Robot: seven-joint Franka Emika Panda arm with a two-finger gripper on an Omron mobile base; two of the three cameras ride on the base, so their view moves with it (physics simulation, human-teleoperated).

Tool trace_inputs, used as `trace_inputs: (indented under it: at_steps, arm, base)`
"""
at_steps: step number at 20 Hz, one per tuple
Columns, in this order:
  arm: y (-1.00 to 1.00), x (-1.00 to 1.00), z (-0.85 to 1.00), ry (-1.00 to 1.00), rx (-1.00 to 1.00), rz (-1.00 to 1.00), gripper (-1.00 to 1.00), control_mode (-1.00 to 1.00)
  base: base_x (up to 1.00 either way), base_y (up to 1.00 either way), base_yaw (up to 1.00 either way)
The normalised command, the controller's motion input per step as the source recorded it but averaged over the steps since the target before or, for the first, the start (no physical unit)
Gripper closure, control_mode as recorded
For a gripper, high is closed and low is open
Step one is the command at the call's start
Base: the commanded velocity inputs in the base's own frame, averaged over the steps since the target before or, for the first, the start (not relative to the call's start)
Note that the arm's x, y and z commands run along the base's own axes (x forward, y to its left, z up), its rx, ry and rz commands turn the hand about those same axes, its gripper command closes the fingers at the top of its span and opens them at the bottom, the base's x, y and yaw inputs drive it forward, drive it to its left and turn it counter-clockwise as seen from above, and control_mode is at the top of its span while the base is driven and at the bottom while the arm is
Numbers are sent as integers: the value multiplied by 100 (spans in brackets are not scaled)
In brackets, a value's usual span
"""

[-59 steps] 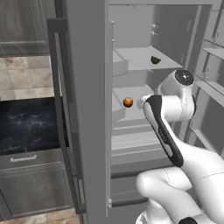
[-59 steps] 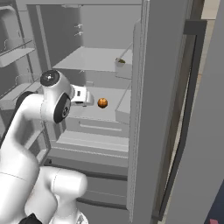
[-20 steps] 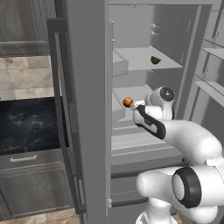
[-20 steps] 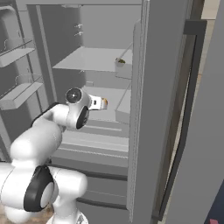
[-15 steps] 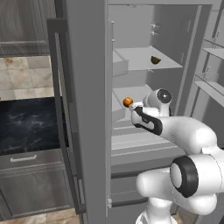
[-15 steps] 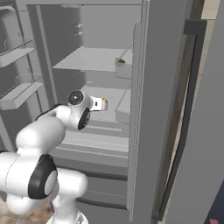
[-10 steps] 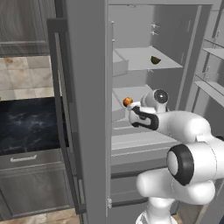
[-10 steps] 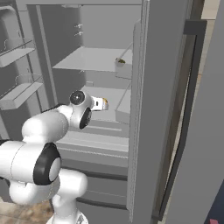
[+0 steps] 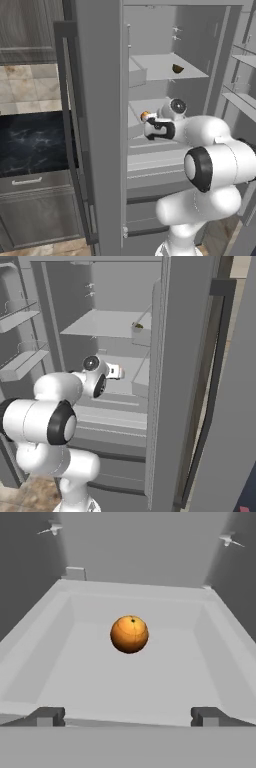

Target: Pick the kiwi and orange from the fridge and place them inside the tupperware on the counter.

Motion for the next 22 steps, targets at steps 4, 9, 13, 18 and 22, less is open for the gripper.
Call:
trace_inputs:
  at_steps: [4,9,13,18,22]
  arm:
    - [12,29,-12,0,0,-2,-100,-100]
    - [14,21,-14,3,0,0,-100,-100]
    - [7,25,-7,5,0,-1,-100,-100]
    - [0,24,0,4,1,0,-100,-100]
    - [0,22,0,11,1,0,-100,-100]
  base:
    - [0,0,0]
    - [0,0,0]
    - [0,0,0]
    - [0,0,0]
    - [0,0,0]
